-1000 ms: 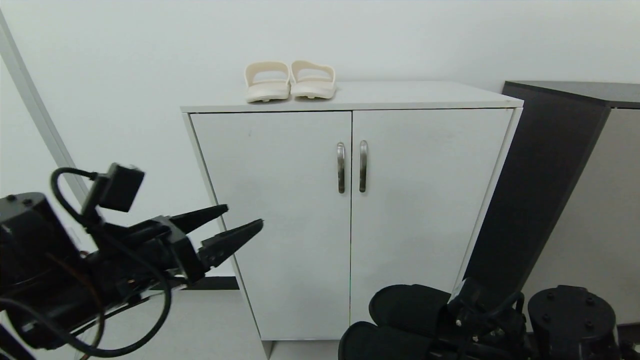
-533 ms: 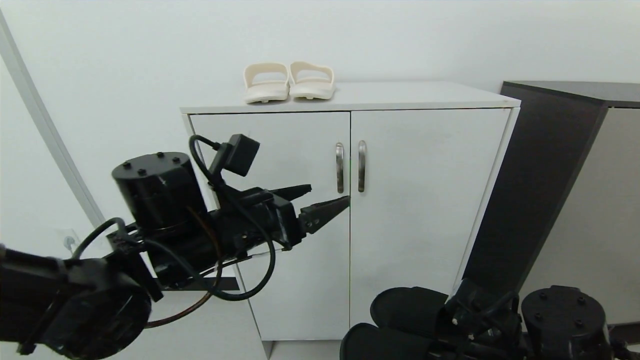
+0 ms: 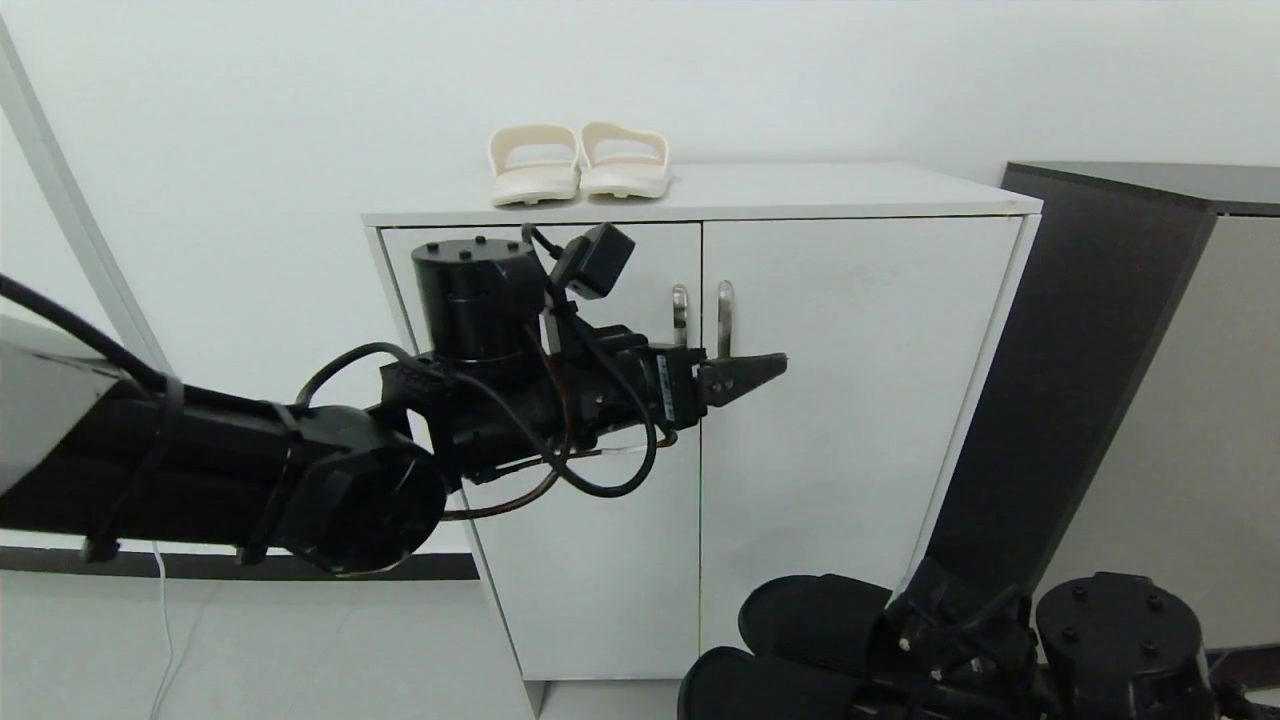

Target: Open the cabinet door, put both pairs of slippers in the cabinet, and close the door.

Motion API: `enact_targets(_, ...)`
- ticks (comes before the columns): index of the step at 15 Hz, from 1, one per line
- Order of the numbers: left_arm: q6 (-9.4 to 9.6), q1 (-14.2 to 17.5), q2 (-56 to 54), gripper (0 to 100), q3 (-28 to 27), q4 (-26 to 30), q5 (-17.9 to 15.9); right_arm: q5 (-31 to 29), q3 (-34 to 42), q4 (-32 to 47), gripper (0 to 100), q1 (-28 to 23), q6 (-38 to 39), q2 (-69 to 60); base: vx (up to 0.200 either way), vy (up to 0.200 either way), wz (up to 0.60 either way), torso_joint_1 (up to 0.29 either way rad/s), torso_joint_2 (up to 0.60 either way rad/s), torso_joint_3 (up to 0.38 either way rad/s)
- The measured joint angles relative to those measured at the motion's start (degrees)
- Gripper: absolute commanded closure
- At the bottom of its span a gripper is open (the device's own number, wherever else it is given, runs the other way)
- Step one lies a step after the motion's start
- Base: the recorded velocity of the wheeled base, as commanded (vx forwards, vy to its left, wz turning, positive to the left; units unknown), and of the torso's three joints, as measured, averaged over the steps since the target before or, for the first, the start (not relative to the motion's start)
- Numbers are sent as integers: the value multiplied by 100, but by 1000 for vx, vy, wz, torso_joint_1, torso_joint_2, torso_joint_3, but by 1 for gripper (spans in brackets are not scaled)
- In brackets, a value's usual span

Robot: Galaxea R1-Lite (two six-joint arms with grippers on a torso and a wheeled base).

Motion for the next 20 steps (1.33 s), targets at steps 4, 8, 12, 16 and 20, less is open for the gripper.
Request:
enact_targets(4, -388, -5, 308, 0, -913, 706, -457, 0, -4, -4, 100, 0, 5, 0, 0, 0, 0, 0, 0, 0)
enact_targets(8, -388, 111, 533, 0, -1230, 757, -407, 0, -11, -4, 100, 0, 11, 0, 0, 0, 0, 0, 0, 0)
enact_targets(12, -356, 265, 603, 0, -1246, 755, -194, 2, -11, -4, 100, 0, 27, 44, 0, 0, 0, 0, 0, 0)
enact_targets(16, -279, 276, 712, 0, -1290, 750, -38, 2, -11, -6, 100, 0, 27, 80, 0, 0, 0, 0, 0, 0)
enact_targets(20, -277, 254, 959, 0, -1692, 892, -40, 10, -11, -9, 100, 2, 29, 89, 0, 0, 0, 0, 0, 0)
